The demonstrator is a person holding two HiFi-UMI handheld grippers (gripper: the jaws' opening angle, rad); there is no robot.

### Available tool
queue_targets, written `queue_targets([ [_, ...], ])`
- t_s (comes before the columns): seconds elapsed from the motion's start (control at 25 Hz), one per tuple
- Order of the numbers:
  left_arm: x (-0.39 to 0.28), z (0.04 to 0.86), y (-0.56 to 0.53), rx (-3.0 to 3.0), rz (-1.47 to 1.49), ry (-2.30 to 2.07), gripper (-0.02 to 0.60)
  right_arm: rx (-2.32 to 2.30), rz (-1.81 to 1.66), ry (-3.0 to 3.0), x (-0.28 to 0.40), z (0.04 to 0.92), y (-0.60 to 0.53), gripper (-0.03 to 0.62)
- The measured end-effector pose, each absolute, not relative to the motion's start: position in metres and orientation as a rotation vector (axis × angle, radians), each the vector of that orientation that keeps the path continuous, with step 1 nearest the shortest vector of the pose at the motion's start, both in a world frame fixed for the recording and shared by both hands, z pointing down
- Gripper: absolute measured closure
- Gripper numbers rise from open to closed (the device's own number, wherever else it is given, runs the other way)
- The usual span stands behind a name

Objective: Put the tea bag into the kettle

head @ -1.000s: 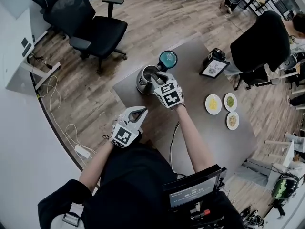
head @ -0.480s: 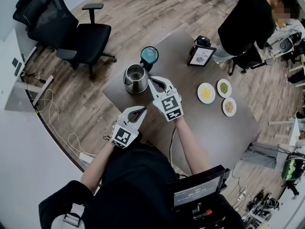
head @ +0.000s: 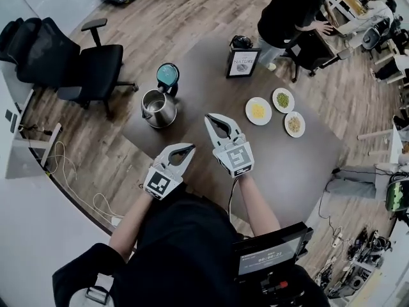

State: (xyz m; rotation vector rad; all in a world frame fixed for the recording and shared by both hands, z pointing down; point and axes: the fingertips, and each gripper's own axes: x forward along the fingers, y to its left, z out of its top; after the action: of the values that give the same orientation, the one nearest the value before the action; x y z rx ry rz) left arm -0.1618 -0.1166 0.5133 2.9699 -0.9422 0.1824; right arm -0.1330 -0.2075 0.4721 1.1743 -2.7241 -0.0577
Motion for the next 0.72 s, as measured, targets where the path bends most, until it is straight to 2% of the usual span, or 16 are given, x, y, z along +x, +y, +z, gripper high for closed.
queue_targets([
  [0.28,-0.111,0.503,-0.113,2.990,0.116,-0.787,0.578,1.365,-0.024,-2.661,-0.063,0.469,-0.177,0.588],
  [0.72,-0.026,0.496,-0.092,3.066,0.184,-0.572,0.578,1.672,0.045,-2.522,0.044,0.477,-0.096,0.588],
])
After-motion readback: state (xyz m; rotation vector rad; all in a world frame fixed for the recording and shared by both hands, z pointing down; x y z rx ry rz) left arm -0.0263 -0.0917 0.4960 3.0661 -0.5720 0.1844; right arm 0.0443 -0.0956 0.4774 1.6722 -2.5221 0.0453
